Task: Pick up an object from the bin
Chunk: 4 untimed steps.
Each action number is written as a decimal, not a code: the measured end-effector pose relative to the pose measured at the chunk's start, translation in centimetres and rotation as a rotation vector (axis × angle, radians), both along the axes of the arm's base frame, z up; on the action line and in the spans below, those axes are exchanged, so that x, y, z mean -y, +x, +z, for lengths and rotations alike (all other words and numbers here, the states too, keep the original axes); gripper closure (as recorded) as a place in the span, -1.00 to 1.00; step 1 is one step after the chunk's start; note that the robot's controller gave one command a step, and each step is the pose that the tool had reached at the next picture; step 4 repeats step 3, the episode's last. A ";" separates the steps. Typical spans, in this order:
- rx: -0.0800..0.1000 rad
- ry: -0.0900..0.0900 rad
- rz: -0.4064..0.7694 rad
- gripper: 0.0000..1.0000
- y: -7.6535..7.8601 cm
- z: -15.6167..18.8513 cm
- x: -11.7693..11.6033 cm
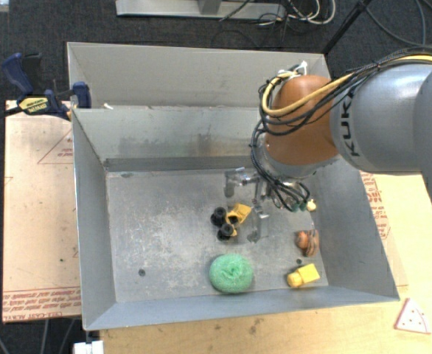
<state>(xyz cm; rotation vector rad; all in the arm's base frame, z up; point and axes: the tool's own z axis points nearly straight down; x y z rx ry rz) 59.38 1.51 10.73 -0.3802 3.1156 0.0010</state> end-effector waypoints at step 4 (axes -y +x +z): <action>0.010 -0.001 0.090 1.00 2.1 15.3 0.6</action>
Offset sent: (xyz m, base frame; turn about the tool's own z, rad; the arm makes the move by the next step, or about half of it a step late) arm 0.0000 0.0000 0.0000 0.0000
